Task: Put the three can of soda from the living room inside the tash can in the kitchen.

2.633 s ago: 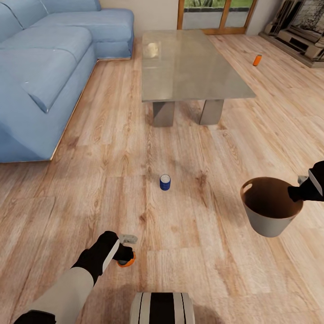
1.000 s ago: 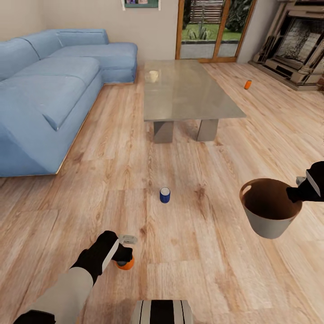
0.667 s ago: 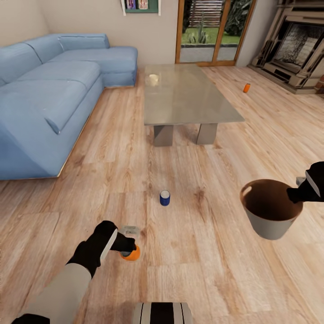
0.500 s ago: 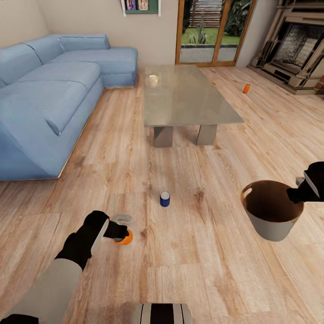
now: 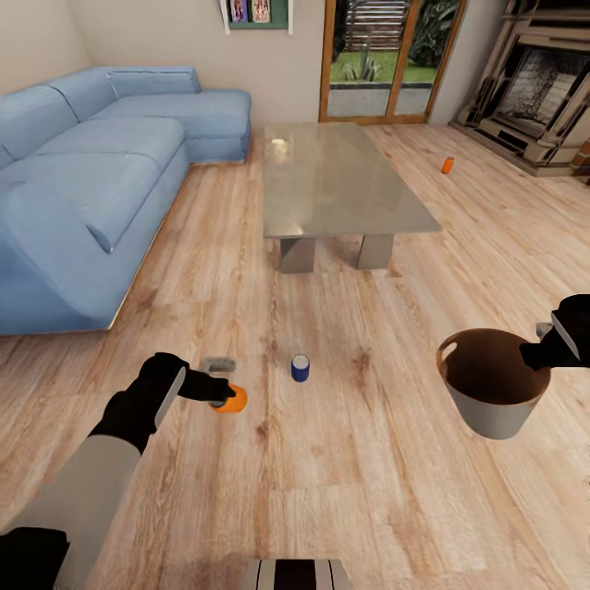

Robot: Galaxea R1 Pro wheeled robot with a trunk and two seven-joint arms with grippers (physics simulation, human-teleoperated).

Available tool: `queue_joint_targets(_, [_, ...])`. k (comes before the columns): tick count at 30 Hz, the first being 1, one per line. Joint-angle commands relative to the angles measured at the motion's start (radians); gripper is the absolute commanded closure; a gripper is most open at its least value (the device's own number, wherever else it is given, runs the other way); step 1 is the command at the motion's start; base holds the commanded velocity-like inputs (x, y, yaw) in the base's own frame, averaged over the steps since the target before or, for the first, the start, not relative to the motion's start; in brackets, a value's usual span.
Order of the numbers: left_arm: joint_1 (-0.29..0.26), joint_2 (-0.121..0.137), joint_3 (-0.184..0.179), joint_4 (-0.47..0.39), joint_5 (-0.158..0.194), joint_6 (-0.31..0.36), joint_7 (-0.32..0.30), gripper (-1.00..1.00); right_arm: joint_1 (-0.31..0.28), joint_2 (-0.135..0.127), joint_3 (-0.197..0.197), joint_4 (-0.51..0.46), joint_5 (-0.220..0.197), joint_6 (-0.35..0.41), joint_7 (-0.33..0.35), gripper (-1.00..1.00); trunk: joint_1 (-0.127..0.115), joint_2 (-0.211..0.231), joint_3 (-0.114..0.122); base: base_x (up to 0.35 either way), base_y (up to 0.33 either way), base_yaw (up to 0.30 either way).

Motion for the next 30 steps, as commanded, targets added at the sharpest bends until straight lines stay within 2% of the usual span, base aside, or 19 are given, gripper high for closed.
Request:
queue_joint_targets(1, [-0.003, 0.002, 0.0, 0.009, -0.002, 0.0, -0.026, 1.0, 0.0, 0.004, 0.0, 0.0, 0.004, 0.0, 0.002, 1.0, -0.004, 0.007, 0.003, 0.0, 0.0, 0.0])
queue_joint_targets(4, [-0.024, 0.004, -0.001, 0.019, -0.003, 0.0, -0.093, 1.0, 0.001, 0.02, -0.001, 0.0, 0.003, 0.0, 0.003, 1.0, -0.015, 0.028, 0.013, 0.0, 0.0, 0.0])
queue_joint_targets(6, [-0.058, 0.006, -0.001, 0.042, -0.003, 0.0, -0.171, 1.0, 0.005, 0.039, -0.002, 0.001, 0.002, 0.0, 0.004, 1.0, -0.023, 0.042, 0.019, 0.0, 0.0, 0.0])
queue_joint_targets(8, [-0.083, 0.007, -0.001, 0.066, -0.004, 0.0, -0.213, 1.0, 0.009, 0.047, -0.002, 0.001, 0.002, 0.0, 0.004, 1.0, -0.031, 0.056, 0.025, 0.0, 0.0, 0.0])
queue_joint_targets(10, [-0.128, 0.011, -0.001, 0.121, -0.004, 0.0, -0.276, 1.0, 0.015, 0.059, -0.002, 0.001, 0.001, 0.0, 0.005, 1.0, -0.038, 0.07, 0.031, 0.0, 0.0, 0.0])
queue_joint_targets(12, [-0.186, 0.019, -0.001, 0.196, -0.004, 0.0, -0.367, 1.0, 0.026, 0.078, -0.003, 0.001, -0.001, 0.0, 0.005, 1.0, -0.046, 0.084, 0.038, 0.0, 0.0, 0.0])
queue_joint_targets(15, [-0.223, 0.03, -0.002, 0.234, -0.006, 0.0, -0.448, 1.0, 0.035, 0.098, -0.004, 0.001, -0.001, 0.0, 0.006, 1.0, -0.058, 0.105, 0.047, 0.0, 0.0, 0.0])
queue_joint_targets(18, [-0.249, 0.048, -0.002, 0.246, -0.004, 0.0, -0.52, 1.0, 0.046, 0.119, -0.004, 0.0, -0.001, 0.0, 0.006, 1.0, -0.069, 0.126, 0.057, 0.0, 0.0, 0.0])
queue_joint_targets(21, [-0.278, 0.087, -0.001, 0.25, -0.001, 0.0, -0.637, 1.0, 0.052, 0.134, -0.004, 0.0, -0.002, 0.0, 0.006, 1.0, -0.081, 0.147, 0.066, 0.0, 0.0, 0.0])
queue_joint_targets(25, [-0.303, 0.119, 0.0, 0.251, 0.002, 0.0, -0.738, 1.0, 0.059, 0.141, -0.005, 0.0, -0.002, 0.0, 0.006, 1.0, -0.096, 0.175, 0.078, 0.0, 0.0, 0.0])
queue_joint_targets(28, [-0.316, 0.134, 0.001, 0.25, 0.004, 0.0, -0.841, 1.0, 0.067, 0.147, -0.004, 0.001, -0.003, 0.0, 0.006, 1.0, -0.107, 0.196, 0.088, 0.0, 0.0, 0.0])
queue_joint_targets(30, [-0.321, 0.136, 0.002, 0.252, 0.004, 0.0, -0.873, 1.0, 0.069, 0.154, -0.005, 0.001, -0.003, 0.0, 0.006, 1.0, -0.115, 0.21, 0.094, 0.0, 0.0, 0.0])
